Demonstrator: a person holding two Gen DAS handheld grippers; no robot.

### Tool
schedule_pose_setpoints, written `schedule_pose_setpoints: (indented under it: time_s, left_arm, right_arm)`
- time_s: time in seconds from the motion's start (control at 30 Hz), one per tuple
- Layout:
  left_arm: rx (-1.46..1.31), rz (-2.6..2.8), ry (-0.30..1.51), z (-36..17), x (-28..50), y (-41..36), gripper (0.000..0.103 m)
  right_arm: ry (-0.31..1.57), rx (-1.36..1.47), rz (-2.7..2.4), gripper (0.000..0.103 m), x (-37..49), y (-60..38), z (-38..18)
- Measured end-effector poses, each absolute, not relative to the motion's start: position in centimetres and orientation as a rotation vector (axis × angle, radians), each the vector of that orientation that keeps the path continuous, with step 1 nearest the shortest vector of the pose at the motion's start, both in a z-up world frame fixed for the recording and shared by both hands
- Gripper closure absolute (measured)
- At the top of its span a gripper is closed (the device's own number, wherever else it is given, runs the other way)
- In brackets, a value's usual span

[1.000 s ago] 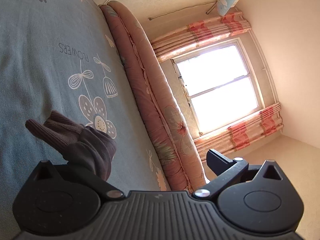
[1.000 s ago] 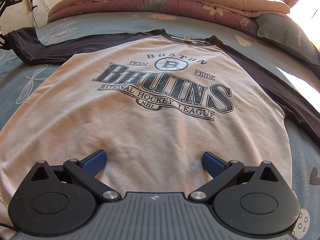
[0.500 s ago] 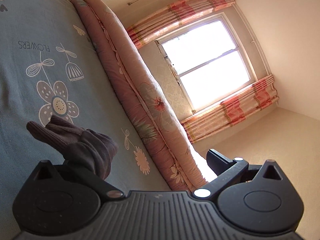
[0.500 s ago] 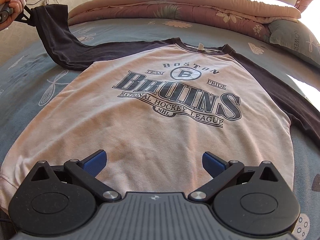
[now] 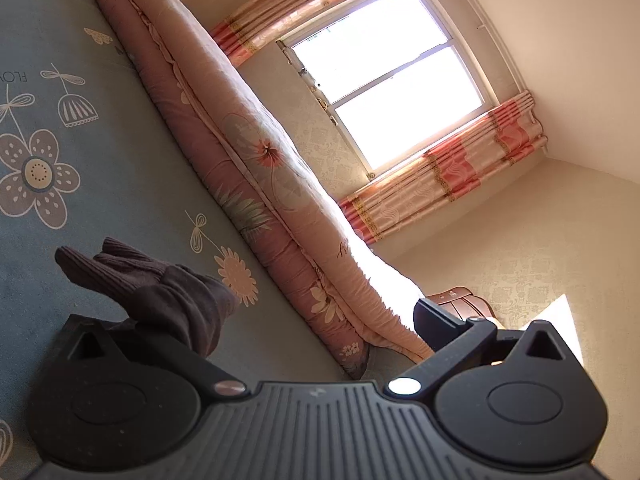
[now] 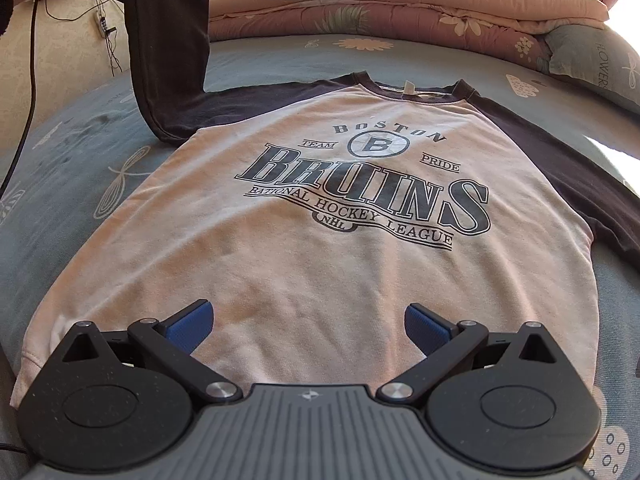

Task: Fold clothes
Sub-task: 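Lift the dark sleeve by its cuff with the left gripper, then carry the sleeve across the sweatshirt body toward the collar with the left gripper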

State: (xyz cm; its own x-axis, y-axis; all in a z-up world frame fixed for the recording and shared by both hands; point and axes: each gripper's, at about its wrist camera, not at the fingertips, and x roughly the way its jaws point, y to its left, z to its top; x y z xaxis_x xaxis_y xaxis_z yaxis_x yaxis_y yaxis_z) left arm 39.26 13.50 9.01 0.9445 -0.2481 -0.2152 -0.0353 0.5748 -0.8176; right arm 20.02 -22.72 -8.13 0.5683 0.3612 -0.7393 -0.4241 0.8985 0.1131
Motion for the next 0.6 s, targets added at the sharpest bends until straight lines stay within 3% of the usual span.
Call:
schedule_pose_setpoints:
  time_s: [0.6]
  left_arm:
    - [-0.819,-0.210,0.407,11.7,42.9,2.9,0.001]
  right_arm:
    - [0.917,-0.008,0.419,0.000,20.8,-25.4,-7.4]
